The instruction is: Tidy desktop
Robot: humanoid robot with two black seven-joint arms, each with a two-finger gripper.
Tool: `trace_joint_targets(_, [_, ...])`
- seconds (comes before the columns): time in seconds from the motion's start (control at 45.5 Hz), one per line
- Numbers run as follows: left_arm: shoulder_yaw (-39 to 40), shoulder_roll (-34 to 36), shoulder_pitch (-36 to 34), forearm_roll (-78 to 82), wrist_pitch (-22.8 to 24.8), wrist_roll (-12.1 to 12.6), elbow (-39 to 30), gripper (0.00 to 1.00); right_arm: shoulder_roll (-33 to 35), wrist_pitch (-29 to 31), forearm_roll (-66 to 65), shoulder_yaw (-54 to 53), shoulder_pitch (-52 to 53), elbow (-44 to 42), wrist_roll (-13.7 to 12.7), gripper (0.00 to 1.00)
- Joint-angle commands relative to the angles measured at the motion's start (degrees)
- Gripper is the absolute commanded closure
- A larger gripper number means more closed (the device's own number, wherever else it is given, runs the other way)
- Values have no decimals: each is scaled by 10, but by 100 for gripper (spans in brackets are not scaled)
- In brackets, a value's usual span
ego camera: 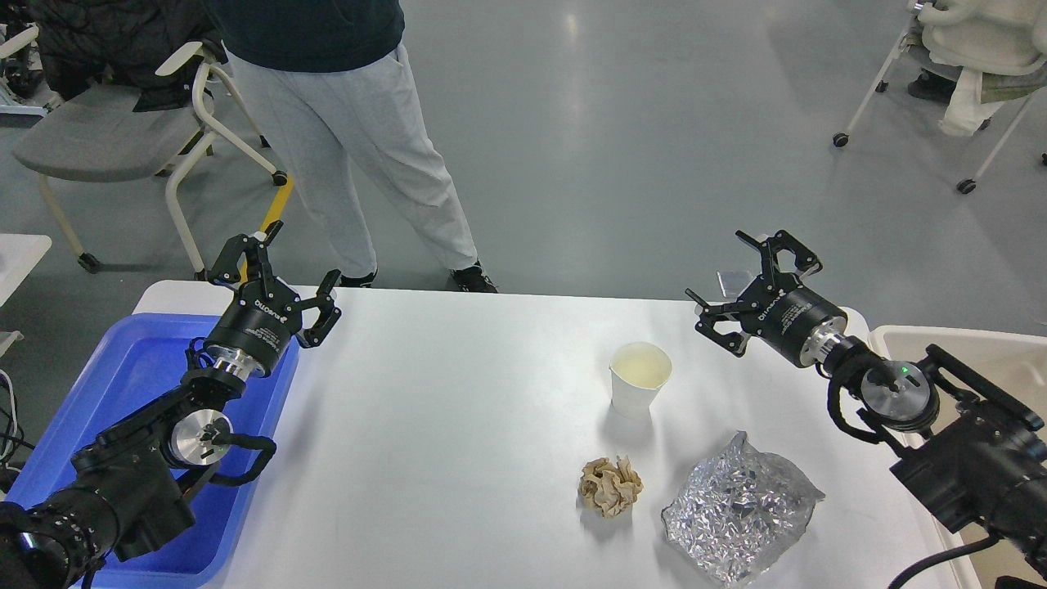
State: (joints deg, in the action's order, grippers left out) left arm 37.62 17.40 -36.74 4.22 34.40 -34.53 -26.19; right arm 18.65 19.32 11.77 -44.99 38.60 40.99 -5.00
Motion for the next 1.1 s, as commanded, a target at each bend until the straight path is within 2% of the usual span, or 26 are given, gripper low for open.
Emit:
trace_joint_targets(0.0, [0,0,0,0,0,0,0,0,0,-1,-3,1,2,1,0,0])
trace_joint_targets(0.33, [0,0,0,0,1,0,0,0,18,-2,-18,-1,-3,22,0,0])
trace_joint_targets(0.593, [0,0,0,1,1,0,0,0,95,-24,-35,2,-26,152,0,0])
trace_joint_targets(0.681, [0,0,0,1,1,0,0,0,132,-39,-82,5,-45,211,0,0])
trace_joint_targets(0.879, [0,0,0,0,1,0,0,0,178,-73,-175,51,-49,283,0,0])
trace_joint_targets(1.077, [0,0,-1,1,1,0,0,0,183,-98,-270,90,-41,302,0,0])
